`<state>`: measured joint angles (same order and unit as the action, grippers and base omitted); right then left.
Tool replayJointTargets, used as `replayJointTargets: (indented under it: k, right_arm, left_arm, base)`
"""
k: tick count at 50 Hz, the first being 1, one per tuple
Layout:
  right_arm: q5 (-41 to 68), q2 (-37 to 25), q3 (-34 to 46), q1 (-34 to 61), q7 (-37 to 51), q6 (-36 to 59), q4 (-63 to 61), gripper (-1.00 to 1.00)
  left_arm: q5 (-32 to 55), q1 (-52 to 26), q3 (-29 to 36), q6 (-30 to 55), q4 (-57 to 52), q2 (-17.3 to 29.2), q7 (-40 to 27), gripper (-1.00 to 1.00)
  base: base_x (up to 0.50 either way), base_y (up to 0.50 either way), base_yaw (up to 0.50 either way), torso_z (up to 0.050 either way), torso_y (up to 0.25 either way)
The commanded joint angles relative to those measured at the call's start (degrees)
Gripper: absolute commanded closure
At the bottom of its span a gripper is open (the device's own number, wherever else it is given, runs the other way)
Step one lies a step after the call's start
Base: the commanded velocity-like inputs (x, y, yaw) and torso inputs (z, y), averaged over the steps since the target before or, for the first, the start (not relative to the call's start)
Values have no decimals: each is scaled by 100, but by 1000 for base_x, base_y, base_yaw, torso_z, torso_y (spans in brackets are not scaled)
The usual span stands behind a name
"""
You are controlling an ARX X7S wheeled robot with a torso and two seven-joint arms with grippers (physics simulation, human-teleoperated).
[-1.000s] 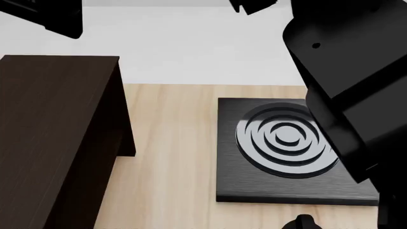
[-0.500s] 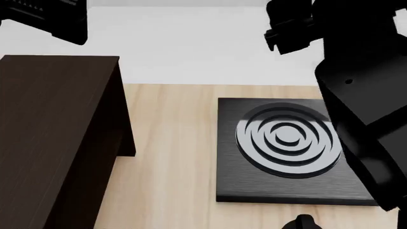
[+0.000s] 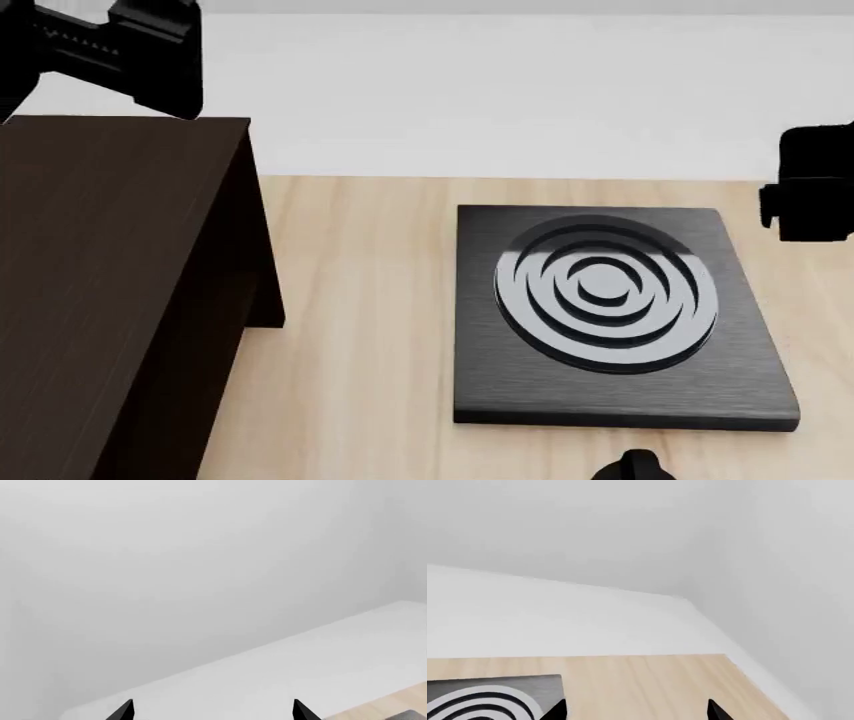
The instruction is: Put the frying pan under the cabinet shelf.
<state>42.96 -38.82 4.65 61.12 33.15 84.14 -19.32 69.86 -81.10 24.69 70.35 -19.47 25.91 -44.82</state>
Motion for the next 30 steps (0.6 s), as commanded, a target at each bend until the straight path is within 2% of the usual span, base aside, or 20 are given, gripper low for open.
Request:
replayJointTargets:
  k: [1, 12, 22, 30]
  right_arm:
    - [449, -240, -982, -791, 291, 405, -531, -100]
    - [1952, -709, -2091, -1710, 1287, 527, -1005, -100]
    - [2902, -902, -3219, -2787, 1766, 426, -1555, -100]
    - [3534, -945, -4874, -4050, 1775, 384, -2015, -100]
  left_arm:
    - [-113, 115, 65, -138, 33, 61, 94, -100]
    - [-356, 205, 205, -353, 183, 79, 293, -100]
    - [-403, 150, 271, -375, 267, 44, 307, -100]
    - [-423, 104, 312, -382, 311, 20, 305, -100]
  base:
    - [0, 0, 0, 0, 0]
    - [0, 0, 0, 0, 0]
    - [0, 0, 0, 0, 0]
    - [0, 0, 0, 0, 0]
